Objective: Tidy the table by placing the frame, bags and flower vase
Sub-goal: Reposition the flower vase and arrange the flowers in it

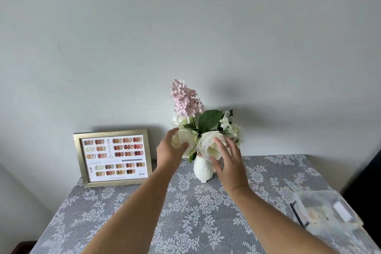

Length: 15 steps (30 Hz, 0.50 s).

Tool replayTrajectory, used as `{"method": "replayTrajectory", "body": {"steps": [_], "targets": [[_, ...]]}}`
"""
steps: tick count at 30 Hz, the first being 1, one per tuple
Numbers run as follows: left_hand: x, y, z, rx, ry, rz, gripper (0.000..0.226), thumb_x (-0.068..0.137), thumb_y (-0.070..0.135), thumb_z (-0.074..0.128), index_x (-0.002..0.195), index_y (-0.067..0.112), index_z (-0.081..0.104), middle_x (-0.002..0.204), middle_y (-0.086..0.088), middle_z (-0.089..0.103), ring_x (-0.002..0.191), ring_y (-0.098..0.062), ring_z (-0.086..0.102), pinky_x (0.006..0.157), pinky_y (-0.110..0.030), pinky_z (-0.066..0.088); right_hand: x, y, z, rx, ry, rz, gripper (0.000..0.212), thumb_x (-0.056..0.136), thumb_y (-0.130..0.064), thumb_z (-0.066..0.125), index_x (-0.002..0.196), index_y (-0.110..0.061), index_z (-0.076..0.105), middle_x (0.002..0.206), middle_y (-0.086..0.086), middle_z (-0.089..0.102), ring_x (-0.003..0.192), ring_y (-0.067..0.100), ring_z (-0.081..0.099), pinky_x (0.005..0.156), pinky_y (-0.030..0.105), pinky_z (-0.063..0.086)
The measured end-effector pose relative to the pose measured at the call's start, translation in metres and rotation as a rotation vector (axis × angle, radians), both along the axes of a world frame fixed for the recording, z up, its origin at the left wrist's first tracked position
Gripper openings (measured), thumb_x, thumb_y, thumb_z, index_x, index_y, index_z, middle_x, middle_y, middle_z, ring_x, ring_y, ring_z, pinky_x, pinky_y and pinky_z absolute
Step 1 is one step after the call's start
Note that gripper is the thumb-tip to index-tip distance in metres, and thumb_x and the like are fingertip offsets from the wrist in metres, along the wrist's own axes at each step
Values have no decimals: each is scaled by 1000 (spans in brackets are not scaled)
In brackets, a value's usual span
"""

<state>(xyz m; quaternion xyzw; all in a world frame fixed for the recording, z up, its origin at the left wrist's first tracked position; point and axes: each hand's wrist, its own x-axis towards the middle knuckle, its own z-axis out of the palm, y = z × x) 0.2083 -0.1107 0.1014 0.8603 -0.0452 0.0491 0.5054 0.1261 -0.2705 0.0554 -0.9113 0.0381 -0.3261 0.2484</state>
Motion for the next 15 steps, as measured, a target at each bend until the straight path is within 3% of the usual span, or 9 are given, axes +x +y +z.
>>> {"method": "replayTrajectory", "body": {"steps": [3,7,10,15], "targets": [[3,1,-1,6,-32,4,53,73,26,73,121,34,53,115,-4,63,92,-13,51,81,-25,40,17,6,12,27,-30,-2,52,84,-15,61,133,-23,45,139,13,41,119,29,48,70,35,60],[8,2,0,-8,-50,3,50,73,25,74,118,34,55,113,-3,64,93,-13,53,83,-26,42,38,3,23,-1,-28,0,55,84,-5,58,134,-25,44,140,11,41,119,26,48,83,30,52],[11,-1,3,-16,-65,-8,47,73,23,74,116,33,56,112,-3,65,98,-17,58,87,-30,46,50,-1,25,4,5,-9,58,84,-2,57,135,-26,42,144,10,37,126,27,42,94,36,48],[15,-7,4,29,-69,-2,47,74,25,72,119,29,56,114,-3,66,101,-19,58,86,-26,42,55,-5,24,-15,38,-9,58,86,-2,55,136,-27,40,147,9,33,129,25,39,98,30,41]]}}
